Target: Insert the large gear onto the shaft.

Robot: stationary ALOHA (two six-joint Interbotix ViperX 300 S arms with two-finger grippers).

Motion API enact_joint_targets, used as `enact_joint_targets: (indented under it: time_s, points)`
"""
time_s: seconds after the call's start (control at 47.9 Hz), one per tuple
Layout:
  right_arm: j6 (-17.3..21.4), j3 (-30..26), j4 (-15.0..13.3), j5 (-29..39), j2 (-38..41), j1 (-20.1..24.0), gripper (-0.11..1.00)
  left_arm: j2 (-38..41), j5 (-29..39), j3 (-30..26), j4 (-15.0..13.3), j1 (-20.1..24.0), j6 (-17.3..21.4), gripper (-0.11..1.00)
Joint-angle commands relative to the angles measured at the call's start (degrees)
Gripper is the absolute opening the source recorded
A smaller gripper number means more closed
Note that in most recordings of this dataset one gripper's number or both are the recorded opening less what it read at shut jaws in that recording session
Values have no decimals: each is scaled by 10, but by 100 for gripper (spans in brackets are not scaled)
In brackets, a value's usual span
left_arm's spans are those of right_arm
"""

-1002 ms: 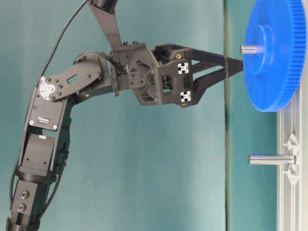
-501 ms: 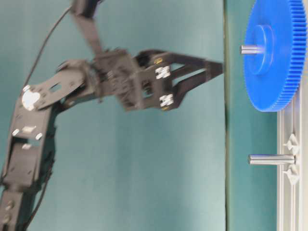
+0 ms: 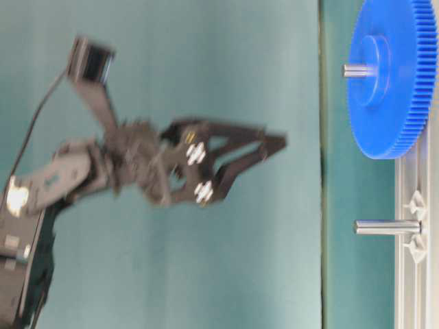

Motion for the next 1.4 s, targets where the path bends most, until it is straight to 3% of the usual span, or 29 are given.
enact_joint_targets:
  time_s: [0.0,0.167,0.313,0.522,0.773,1.128,1.378]
  points:
    - [5,-6,-1,-6,4,-2,10,-65,-23,30,1,9,-1,87]
    - [5,-6,-1,-5,3,-2,10,-143,-70,106,1,10,-9,87]
    - [5,-5,-1,-5,3,-2,10,-199,-71,168,2,10,-32,87]
    - [5,-5,0,-5,3,-2,10,-257,-76,210,1,10,-80,87]
    - [5,-5,-1,-5,3,-2,10,-337,-95,254,1,9,-112,87]
    - [5,-5,-1,-5,3,-2,10,-420,-103,319,1,-11,-112,87]
    - [5,-6,-1,-5,3,-2,10,-479,-178,374,1,-47,-114,87]
